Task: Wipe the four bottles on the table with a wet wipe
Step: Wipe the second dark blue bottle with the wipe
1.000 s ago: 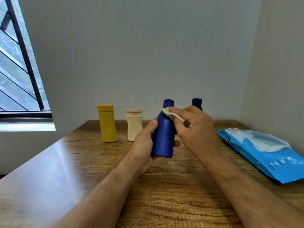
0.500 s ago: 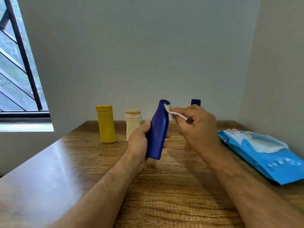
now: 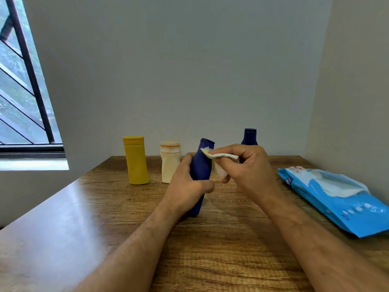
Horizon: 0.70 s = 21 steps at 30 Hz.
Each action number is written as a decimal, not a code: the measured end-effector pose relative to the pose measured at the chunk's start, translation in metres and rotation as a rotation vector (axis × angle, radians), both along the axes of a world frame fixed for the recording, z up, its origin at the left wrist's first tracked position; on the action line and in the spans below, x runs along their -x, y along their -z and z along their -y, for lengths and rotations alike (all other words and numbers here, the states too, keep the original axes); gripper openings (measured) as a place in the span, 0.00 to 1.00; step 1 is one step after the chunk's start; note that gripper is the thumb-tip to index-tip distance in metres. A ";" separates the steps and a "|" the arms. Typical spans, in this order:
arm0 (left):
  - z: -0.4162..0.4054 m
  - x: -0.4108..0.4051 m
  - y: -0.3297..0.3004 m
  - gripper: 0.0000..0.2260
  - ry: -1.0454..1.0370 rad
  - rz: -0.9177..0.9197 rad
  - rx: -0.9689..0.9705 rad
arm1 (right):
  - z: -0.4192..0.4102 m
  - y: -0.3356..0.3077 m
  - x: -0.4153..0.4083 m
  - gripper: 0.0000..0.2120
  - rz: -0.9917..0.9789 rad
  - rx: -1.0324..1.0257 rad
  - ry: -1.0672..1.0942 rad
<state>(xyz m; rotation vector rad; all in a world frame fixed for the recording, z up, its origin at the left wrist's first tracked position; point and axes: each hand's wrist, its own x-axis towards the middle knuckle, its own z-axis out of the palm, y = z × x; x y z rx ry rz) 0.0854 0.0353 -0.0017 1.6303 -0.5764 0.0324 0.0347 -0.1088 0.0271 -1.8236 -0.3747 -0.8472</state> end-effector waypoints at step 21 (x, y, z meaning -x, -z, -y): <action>-0.006 0.003 0.000 0.28 -0.199 0.406 -0.173 | -0.001 -0.004 0.001 0.11 -0.022 -0.079 -0.015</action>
